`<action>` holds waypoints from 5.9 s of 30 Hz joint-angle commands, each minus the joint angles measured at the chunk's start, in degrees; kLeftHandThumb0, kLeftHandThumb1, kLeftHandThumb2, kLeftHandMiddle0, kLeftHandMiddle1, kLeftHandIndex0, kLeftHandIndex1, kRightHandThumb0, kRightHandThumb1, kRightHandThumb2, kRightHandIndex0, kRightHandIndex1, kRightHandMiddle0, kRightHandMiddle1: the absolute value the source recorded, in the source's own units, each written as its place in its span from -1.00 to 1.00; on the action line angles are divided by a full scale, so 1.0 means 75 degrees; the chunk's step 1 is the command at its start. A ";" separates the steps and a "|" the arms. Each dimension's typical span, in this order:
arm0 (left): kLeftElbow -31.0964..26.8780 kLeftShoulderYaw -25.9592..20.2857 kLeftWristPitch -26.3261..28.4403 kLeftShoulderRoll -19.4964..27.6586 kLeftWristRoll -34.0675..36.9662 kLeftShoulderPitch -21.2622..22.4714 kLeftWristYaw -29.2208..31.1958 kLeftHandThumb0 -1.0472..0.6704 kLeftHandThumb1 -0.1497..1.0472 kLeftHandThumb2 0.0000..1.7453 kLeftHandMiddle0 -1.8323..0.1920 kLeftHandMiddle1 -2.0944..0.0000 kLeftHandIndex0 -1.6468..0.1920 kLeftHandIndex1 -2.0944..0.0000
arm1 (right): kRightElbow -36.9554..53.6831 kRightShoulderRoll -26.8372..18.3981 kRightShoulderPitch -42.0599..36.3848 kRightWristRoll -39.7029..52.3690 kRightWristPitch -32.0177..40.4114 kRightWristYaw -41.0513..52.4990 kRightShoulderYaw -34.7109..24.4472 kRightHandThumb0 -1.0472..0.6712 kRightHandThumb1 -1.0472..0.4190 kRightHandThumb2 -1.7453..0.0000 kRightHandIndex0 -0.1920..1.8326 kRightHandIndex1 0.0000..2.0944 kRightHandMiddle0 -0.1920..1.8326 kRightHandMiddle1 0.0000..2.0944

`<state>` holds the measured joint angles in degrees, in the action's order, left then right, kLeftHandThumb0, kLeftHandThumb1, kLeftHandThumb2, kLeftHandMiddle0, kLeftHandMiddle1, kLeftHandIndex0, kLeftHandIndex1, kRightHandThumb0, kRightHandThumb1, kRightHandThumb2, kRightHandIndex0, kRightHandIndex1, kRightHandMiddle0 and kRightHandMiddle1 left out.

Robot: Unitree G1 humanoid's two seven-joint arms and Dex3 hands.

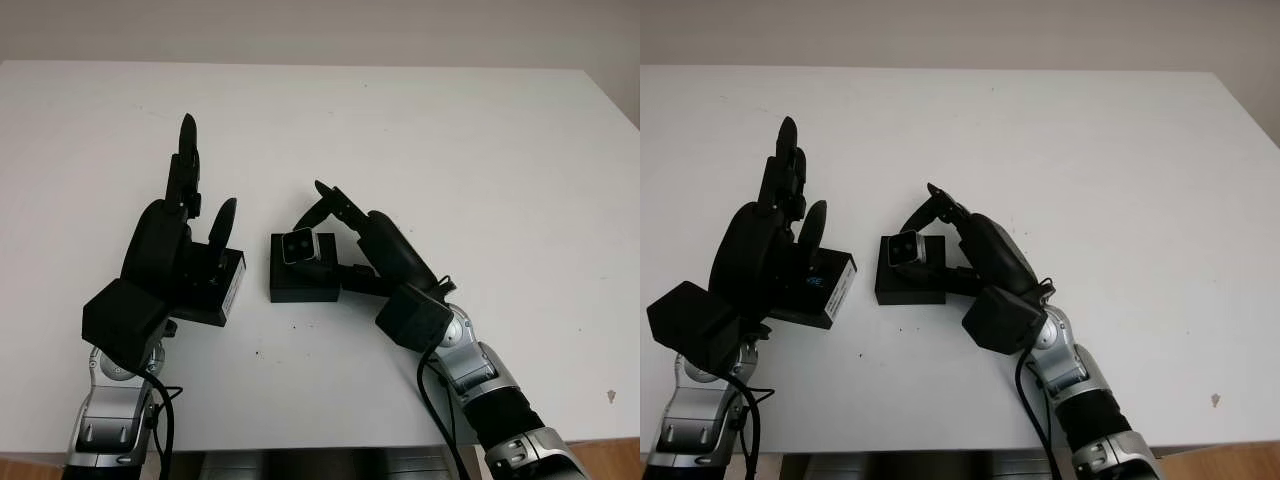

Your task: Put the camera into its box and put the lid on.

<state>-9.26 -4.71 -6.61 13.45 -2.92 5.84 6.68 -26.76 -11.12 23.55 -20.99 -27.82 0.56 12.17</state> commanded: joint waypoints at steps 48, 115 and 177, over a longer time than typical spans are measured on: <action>-0.0029 -0.0050 -0.0139 0.0003 0.0058 -0.0078 -0.0002 -0.64 1.00 -0.31 1.00 1.00 1.00 1.00 | 0.2254 -0.0492 -0.1023 -0.1393 0.1805 0.0417 0.0776 -0.45 -1.00 0.92 -0.82 -0.97 -0.74 -0.35; -0.0247 -0.0194 0.0143 0.0163 0.0117 -0.0112 0.0117 -0.68 1.00 -0.31 1.00 1.00 1.00 1.00 | 0.3068 -0.2553 -0.1191 -0.3154 0.0962 0.1475 0.1019 -0.77 -1.00 0.38 -0.87 -0.98 -0.72 -0.94; 0.0866 -0.0060 -0.1868 0.5928 -0.2295 0.0854 0.4086 -0.79 0.67 -0.93 0.99 0.98 1.00 1.00 | 0.2437 -0.1181 0.0888 0.3049 0.3963 0.2349 -0.2190 -0.55 -1.00 0.33 -0.82 -0.95 -0.82 -0.97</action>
<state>-1.73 -5.30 -20.46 56.73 -19.87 12.91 37.39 -8.44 -19.29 29.13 2.04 2.76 18.37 -4.35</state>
